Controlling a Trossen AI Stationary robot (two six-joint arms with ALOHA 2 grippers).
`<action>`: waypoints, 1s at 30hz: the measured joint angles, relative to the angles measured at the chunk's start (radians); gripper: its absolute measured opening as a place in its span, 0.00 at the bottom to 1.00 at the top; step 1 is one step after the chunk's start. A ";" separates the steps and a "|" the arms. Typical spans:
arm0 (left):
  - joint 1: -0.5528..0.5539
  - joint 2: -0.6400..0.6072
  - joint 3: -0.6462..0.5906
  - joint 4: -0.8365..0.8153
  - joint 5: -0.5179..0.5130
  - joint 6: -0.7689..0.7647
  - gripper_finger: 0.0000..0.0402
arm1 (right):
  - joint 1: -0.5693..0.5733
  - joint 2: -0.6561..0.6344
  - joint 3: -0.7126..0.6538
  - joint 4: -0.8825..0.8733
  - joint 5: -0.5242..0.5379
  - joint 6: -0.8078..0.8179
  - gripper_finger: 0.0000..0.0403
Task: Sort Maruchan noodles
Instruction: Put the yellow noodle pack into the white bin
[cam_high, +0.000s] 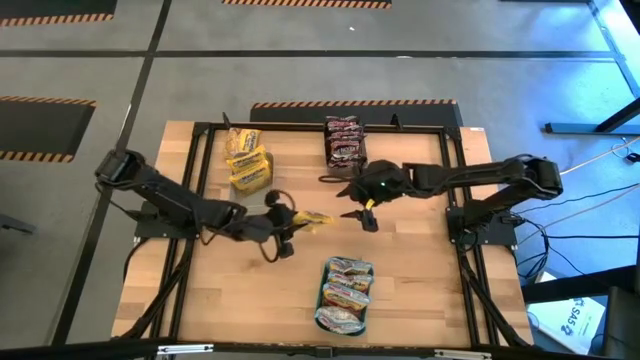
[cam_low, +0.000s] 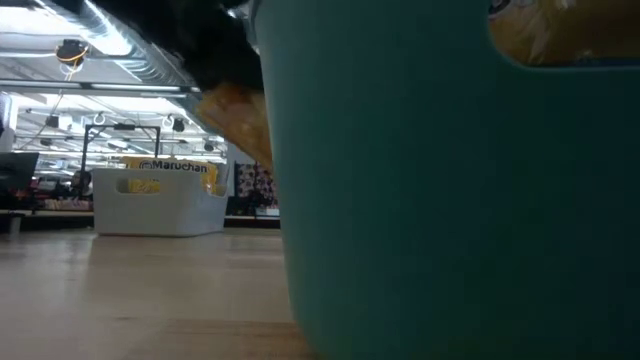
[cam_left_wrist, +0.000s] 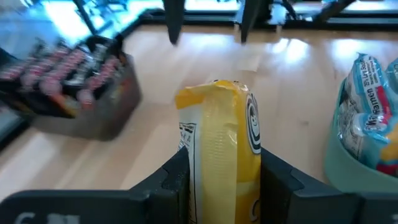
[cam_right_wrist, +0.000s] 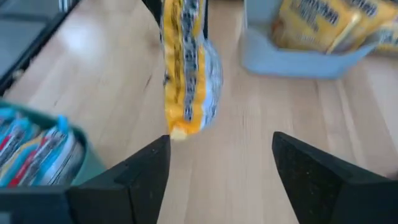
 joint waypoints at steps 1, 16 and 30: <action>-0.021 -0.020 -0.009 -0.005 -0.032 0.000 0.28 | 0.000 -0.002 -0.036 0.074 0.000 0.007 0.65; -0.121 -0.235 -0.310 0.479 -0.213 0.095 0.28 | 0.001 0.189 -0.237 0.921 -0.053 0.195 0.63; -0.076 -0.235 -0.321 0.676 -0.160 0.217 0.29 | 0.001 0.415 -0.006 1.055 -0.100 0.218 0.61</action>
